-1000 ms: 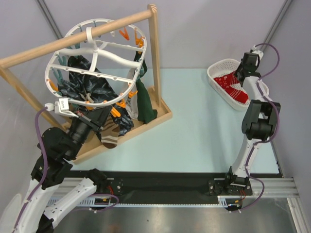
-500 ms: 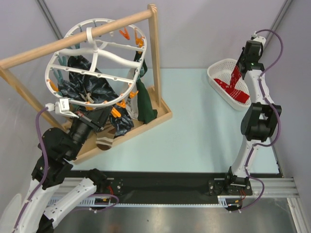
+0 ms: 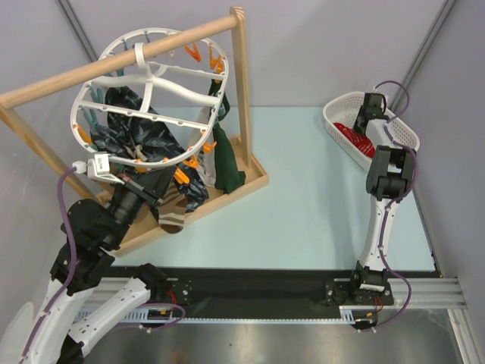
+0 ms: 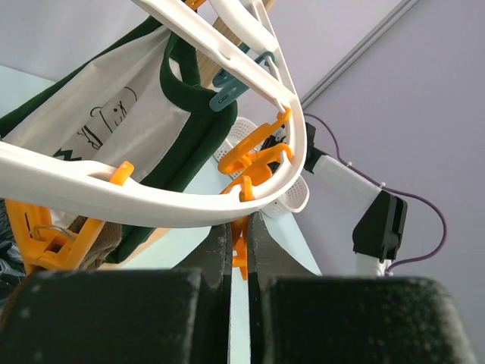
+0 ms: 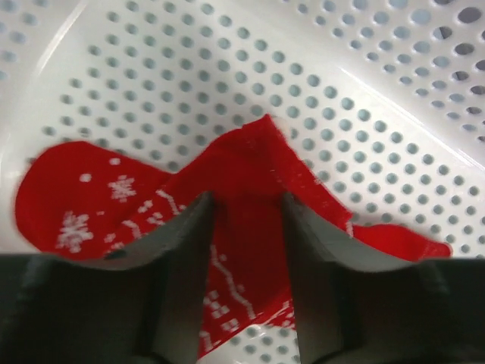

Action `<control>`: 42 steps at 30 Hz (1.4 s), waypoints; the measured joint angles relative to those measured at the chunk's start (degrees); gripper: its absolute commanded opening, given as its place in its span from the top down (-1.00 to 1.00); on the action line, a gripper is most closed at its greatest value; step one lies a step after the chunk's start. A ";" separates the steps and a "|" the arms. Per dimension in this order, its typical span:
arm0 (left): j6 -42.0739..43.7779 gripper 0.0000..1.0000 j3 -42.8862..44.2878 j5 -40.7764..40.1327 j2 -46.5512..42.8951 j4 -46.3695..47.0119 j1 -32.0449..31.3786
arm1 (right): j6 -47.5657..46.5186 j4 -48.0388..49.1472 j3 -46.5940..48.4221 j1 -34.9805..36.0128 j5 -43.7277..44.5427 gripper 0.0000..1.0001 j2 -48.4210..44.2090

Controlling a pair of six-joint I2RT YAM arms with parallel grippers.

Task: Clip the socks to the hanger
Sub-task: Pick up the sock from the bin.

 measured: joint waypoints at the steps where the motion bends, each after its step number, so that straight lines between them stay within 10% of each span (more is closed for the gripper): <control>1: -0.02 1.00 0.00 0.02 -0.02 0.00 0.00 | 0.85 0.24 -0.02 -0.44 -0.11 -0.05 0.63; 10: 0.00 1.00 0.00 0.07 -0.02 0.00 0.00 | 8.33 4.13 -4.15 -3.10 -0.68 -0.47 -2.05; 42: 0.00 1.00 0.00 0.59 0.11 0.04 0.00 | 37.64 16.41 -20.31 -9.44 -15.43 -0.04 -7.80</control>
